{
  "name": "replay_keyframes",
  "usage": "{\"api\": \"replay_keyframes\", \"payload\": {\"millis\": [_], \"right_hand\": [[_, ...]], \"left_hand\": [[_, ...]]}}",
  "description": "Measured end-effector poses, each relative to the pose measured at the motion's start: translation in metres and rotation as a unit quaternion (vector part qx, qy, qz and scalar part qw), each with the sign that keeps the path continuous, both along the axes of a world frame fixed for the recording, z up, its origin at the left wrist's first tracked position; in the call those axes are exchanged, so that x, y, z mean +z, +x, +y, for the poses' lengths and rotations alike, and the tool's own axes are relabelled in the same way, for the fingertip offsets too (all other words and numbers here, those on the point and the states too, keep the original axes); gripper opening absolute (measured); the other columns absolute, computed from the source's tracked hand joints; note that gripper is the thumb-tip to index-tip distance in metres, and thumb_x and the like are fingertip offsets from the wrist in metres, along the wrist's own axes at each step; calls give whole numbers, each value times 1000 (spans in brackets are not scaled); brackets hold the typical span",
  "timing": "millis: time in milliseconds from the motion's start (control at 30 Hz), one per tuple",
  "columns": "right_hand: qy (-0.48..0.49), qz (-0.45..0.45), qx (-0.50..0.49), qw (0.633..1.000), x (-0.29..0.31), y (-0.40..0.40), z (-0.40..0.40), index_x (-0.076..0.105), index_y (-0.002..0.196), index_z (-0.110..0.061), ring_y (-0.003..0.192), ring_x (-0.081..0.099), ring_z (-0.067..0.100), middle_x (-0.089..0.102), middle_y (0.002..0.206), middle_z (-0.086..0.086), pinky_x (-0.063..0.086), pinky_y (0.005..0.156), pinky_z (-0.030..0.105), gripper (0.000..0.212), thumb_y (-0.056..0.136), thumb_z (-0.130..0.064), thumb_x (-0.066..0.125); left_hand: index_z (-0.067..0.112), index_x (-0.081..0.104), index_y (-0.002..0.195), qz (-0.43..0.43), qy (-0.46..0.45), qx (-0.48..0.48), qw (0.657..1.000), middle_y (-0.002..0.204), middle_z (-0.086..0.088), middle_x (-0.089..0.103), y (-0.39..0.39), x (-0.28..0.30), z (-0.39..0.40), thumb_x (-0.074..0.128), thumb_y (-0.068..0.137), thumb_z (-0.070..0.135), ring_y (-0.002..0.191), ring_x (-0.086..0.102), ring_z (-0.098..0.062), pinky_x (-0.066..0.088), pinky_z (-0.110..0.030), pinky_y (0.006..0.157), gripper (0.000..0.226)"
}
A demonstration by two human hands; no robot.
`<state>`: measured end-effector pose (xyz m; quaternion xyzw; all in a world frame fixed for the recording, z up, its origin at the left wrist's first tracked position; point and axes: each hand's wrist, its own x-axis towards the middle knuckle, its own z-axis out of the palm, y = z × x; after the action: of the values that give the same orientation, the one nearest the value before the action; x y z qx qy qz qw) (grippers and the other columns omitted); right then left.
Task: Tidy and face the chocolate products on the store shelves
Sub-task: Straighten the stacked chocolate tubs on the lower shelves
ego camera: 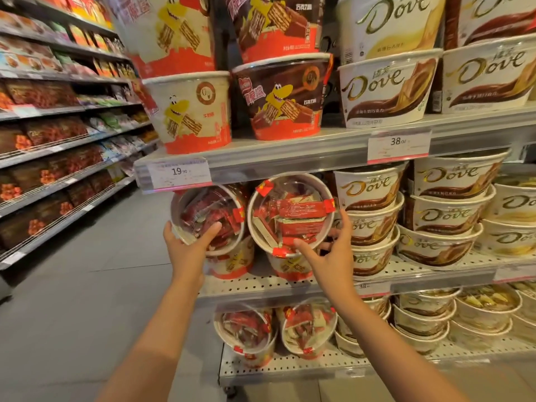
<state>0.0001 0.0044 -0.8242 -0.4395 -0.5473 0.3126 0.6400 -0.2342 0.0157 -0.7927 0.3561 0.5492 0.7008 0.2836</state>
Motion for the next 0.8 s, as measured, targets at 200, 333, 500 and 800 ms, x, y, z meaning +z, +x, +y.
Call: {"api": "replay_keyframes", "payload": {"millis": [200,333,500,800], "right_hand": [[21,28,27,999,10,-2,4,23,143,-28,120,48,-1,45,130,-21,44,103,33,90,73,-21,78],[34,56,51,997,29,0,2,29,141,-28,116,54,3,52,127,-13,48,98,33,81,76,-19,76],[-26,78,76,994,67,9,12,56,119,-22,98,67,17,68,109,1,55,82,38,50,74,-20,77],[-70,84,40,993,76,5,19,49,124,-5,53,60,7,56,66,3,53,53,17,46,84,-18,68]], "left_hand": [[32,47,126,62,8,-27,998,119,3,62,-12,3,-2,89,50,32,107,60,-15,53,-48,87,87],[30,46,128,96,45,-43,993,120,2,62,-16,17,0,87,56,23,107,62,-15,55,-40,81,83],[13,55,113,13,-15,-65,998,84,-5,68,-12,49,8,76,70,4,57,63,-9,40,-13,37,49],[19,50,92,7,-157,-87,984,62,-1,50,-34,69,15,68,81,26,41,34,-9,32,-15,33,22]]}}
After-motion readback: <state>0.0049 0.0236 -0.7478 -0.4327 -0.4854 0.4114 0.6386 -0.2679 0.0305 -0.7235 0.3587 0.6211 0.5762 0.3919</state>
